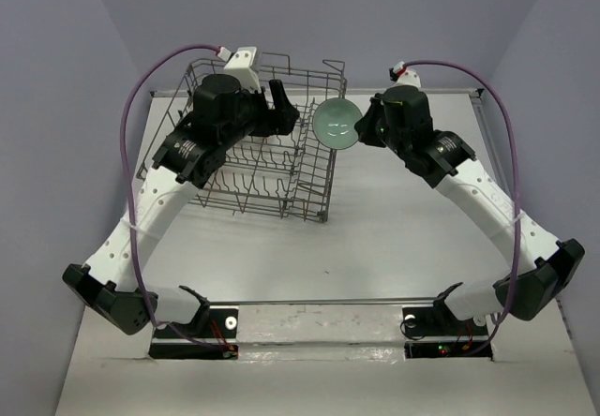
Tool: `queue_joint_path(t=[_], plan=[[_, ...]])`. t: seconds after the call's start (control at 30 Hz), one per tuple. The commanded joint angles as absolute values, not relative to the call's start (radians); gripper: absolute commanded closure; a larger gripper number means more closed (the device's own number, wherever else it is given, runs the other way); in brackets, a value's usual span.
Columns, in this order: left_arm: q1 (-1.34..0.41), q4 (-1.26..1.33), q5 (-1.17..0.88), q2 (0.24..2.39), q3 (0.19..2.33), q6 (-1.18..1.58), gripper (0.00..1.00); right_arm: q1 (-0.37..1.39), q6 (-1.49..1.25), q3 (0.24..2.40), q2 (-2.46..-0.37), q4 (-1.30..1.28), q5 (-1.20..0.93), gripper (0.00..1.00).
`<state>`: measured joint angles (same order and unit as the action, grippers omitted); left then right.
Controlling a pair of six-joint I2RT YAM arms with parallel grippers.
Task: Load the bowls into the dish rack
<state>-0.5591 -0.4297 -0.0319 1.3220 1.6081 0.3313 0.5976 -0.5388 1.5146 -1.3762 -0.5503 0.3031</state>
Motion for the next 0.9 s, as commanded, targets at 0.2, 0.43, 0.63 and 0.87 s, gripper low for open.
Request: queue_joint_path(t=[0.2,0.43,0.63,0.87], plan=[[-0.564,-0.367,-0.022,1.301,1.514,0.351,0.25,0.727,-0.497,1.684,-1.459,-0.482,0.443,0.99],[-0.569,-0.379,0.098,1.305,1.499,0.339,0.31,0.785,-0.479,1.744,-1.517,-0.495,0.494,0.99],[-0.574,-0.39,0.146,1.307,1.485,0.327,0.43,0.804,-0.468,1.77,-1.537,-0.499,0.503,0.99],[-0.574,-0.391,0.153,1.313,1.482,0.321,0.47,0.813,-0.46,1.809,-1.575,-0.502,0.502,0.99]])
